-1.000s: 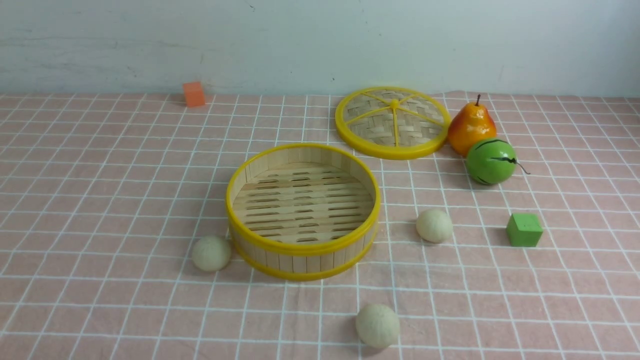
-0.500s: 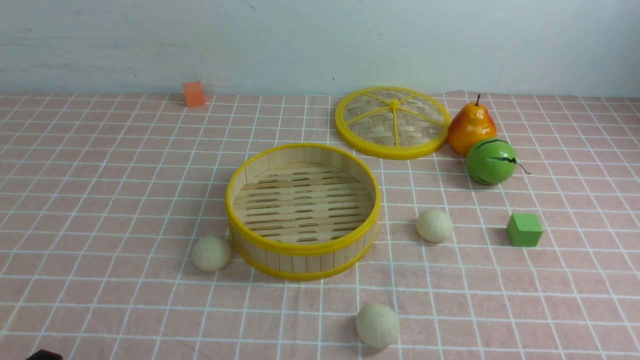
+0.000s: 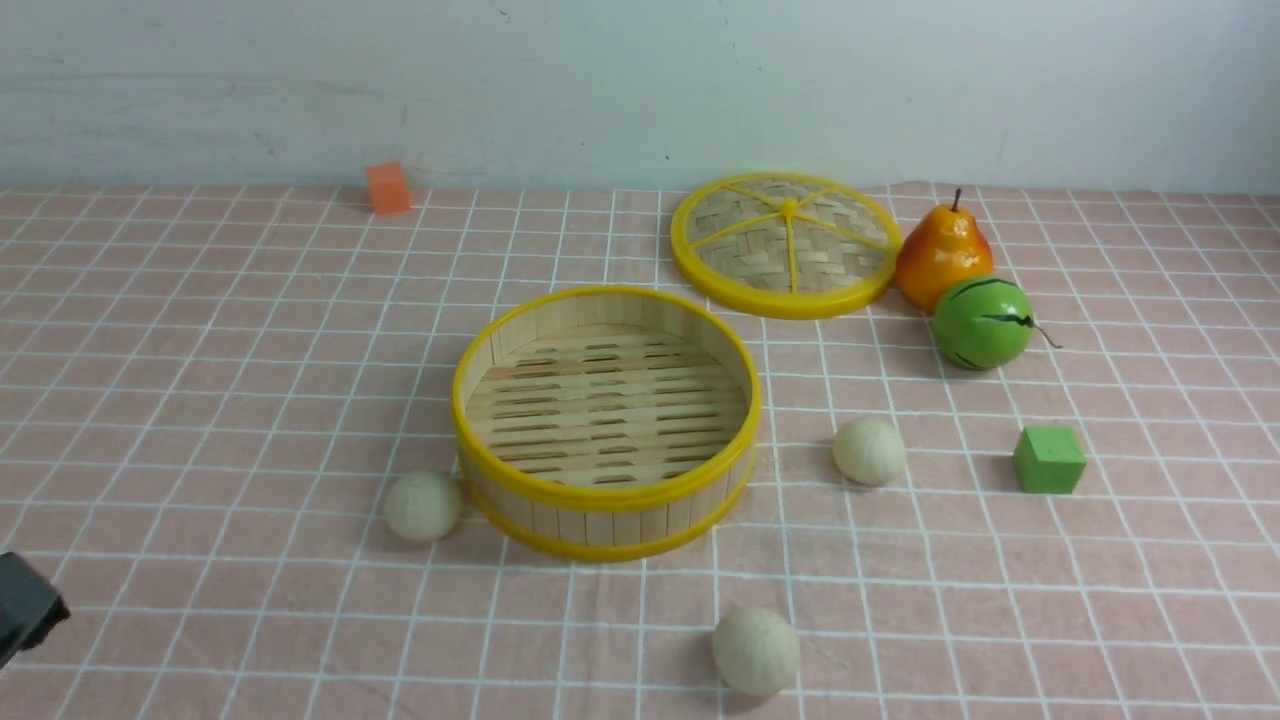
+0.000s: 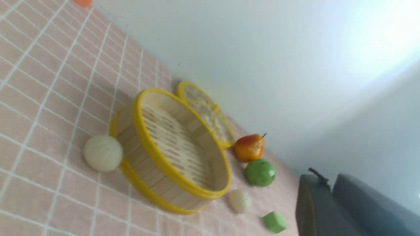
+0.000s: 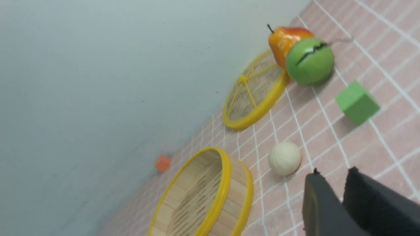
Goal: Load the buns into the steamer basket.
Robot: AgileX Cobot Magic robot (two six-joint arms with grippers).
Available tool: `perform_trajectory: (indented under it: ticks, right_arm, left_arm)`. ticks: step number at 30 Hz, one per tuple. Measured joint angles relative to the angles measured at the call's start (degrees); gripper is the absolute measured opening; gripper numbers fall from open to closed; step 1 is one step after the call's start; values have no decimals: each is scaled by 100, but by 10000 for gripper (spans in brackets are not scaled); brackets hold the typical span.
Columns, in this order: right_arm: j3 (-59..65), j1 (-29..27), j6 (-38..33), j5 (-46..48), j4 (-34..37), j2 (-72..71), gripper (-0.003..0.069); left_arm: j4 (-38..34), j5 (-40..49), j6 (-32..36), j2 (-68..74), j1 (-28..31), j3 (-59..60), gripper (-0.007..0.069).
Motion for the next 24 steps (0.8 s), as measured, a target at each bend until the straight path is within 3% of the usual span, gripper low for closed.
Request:
perform_trajectory:
  ticks: [1, 2, 3, 6, 8, 9, 11, 15, 16, 19, 21, 23, 24]
  right_arm:
    - [-535, 0, -778, 28, 0, 561, 32]
    - [-596, 0, -854, 35, 0, 682, 26]
    - [-1048, 0, -1376, 120, 0, 1048, -8]
    - [-1852, 0, -2203, 439, -12, 1804, -20]
    - [-2867, 0, -3137, 1283, -17, 2646, -20]
    - [-3022, 0, -3204, 1371, -24, 2712, -20]
    - [-3943, 16, -3919, 2729, -101, 3634, -20]
    - [-4708, 199, -4159, 3861, -203, 4510, -18]
    - [-5012, 391, -4181, 4195, -356, 4930, -18]
    - [-5336, 844, -4174, 4582, -698, 5433, -16]
    - [-5491, 1319, -4019, 4789, -1175, 5946, -15]
    - [-5581, 2064, -3584, 4834, -1861, 6576, -13]
    - [-5588, 2114, -3517, 4834, -1959, 6661, -13]
  left_arm:
    - [518, 516, 285, 756, 0, -552, -14]
    - [571, 573, 314, 908, 0, -671, -13]
    - [875, 933, 538, 1348, 0, -1051, -13]
    - [1406, 1718, 881, 2166, 0, -1876, -13]
    - [1852, 2508, 1164, 2932, -62, -2717, -13]
    - [1883, 2560, 1164, 2986, -74, -2772, -13]
    - [2265, 3048, 1350, 3645, -386, -3353, -13]
    - [2855, 3267, 1399, 4470, -1072, -3793, -13]
    - [3188, 3292, 1137, 4933, -1485, -3957, -13]
    - [3602, 3292, 658, 5545, -1808, -4236, -4]
    - [3924, 3286, 222, 6135, -1951, -4512, 32]
    - [4129, 3205, 22, 6864, -1997, -4848, 125]
    - [4148, 3178, 7, 6971, -1997, -4872, 143]
